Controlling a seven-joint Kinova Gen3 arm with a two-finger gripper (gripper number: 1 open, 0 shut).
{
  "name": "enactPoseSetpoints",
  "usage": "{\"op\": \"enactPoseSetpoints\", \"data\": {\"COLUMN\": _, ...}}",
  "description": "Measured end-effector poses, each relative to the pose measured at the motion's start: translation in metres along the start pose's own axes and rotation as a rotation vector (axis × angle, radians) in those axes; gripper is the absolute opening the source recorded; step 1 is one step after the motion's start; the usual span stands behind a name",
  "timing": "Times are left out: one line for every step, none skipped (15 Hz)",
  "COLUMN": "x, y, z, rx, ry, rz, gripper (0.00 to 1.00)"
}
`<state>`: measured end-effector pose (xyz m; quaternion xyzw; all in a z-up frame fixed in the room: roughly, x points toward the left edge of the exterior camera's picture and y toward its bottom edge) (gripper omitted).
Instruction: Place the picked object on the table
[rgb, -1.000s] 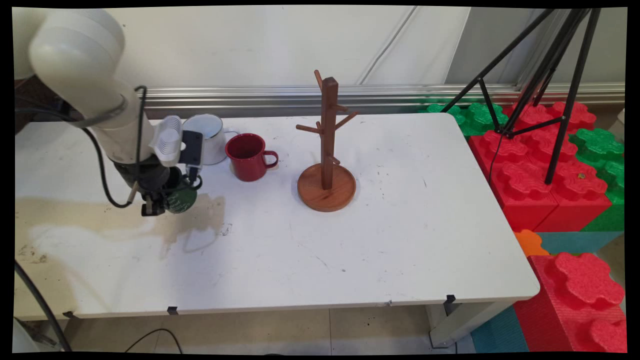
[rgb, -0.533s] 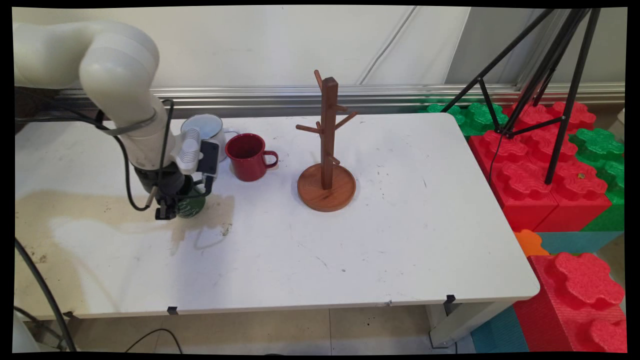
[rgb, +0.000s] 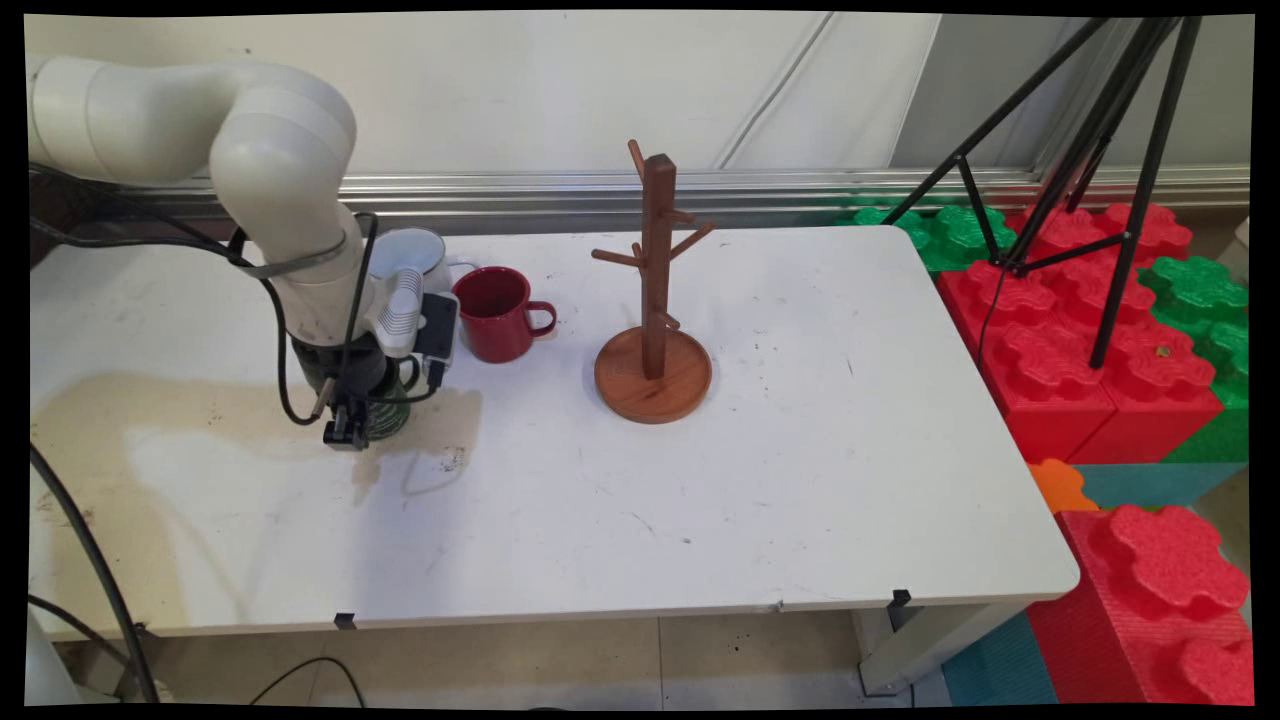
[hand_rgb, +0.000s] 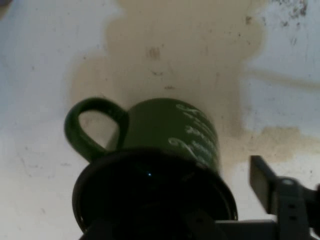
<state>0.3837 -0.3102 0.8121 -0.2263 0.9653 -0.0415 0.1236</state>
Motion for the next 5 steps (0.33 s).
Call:
{"op": "enactPoseSetpoints", "data": {"x": 0.0011, "y": -0.0003, "z": 0.0002, "rx": 0.001, "ry": 0.001, "rz": 0.004, "gripper": 1.00}}
{"op": "enactPoseSetpoints", "data": {"x": 0.0025, "y": -0.0007, "z": 0.0003, "rx": 0.001, "ry": 0.002, "rz": 0.011, "gripper": 1.00}}
{"op": "enactPoseSetpoints", "data": {"x": 0.0030, "y": -0.0009, "z": 0.0000, "rx": 0.002, "ry": 0.003, "rz": 0.015, "gripper": 1.00}}
{"op": "enactPoseSetpoints", "data": {"x": 0.0033, "y": -0.0008, "z": -0.0005, "rx": 0.003, "ry": 0.004, "rz": 0.020, "gripper": 1.00}}
{"op": "enactPoseSetpoints", "data": {"x": 0.0030, "y": -0.0006, "z": -0.0013, "rx": 0.004, "ry": 0.005, "rz": 0.027, "gripper": 1.00}}
